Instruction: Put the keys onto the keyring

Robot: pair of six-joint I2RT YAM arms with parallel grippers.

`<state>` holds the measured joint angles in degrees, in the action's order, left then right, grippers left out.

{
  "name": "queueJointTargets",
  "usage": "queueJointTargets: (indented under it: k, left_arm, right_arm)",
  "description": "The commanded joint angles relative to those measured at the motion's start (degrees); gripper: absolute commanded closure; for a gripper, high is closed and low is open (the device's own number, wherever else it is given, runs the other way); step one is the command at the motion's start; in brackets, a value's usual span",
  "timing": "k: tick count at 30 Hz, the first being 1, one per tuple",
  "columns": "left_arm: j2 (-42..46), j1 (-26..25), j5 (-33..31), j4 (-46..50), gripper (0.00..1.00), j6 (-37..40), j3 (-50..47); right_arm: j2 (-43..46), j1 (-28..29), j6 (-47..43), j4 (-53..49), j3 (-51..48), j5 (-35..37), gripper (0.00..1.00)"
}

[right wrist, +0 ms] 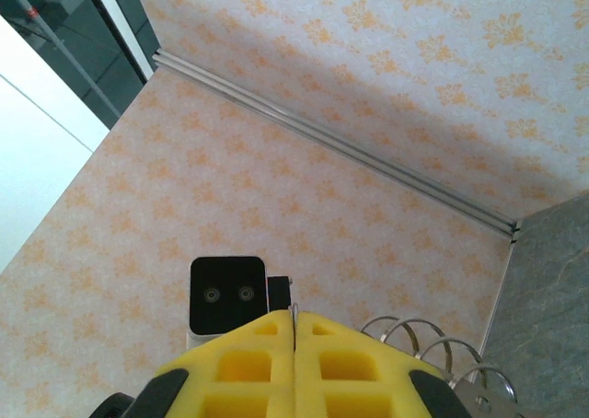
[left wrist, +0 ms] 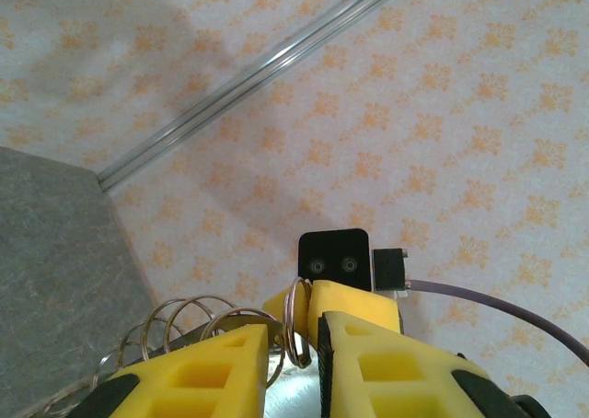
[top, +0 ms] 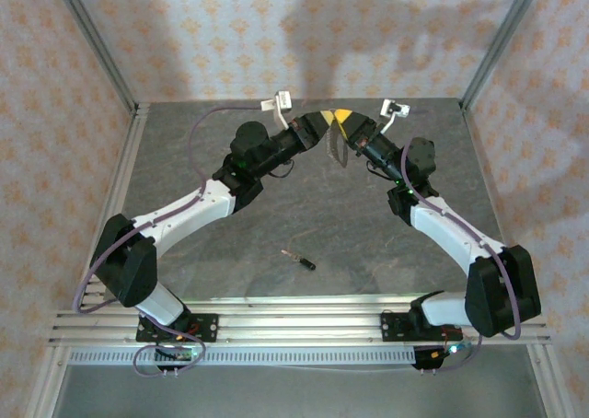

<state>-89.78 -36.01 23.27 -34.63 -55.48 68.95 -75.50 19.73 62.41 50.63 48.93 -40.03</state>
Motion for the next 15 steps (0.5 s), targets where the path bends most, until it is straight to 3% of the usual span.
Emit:
queueJointTargets:
  k: [1, 10, 15]
  left_arm:
    - [-0.75, -0.64, -0.85, -2.78, 0.77, 0.11, 2.07]
    - [-1.83, -0.73, -0.84, -2.85, 0.78, 0.18, 3.12]
    - [-2.25, -0.97, -0.76, -3.14, 0.87, 0.12, 3.39]
  right_arm:
    - [0.23, 0.31, 0.08, 4.38, -0.22, 0.13, 1.0]
    - [0.62, 0.31, -0.36, 3.93, -0.65, -0.21, 1.0]
    - [1.36, 0.36, -1.2, 2.92, -0.8, -0.13, 1.0]
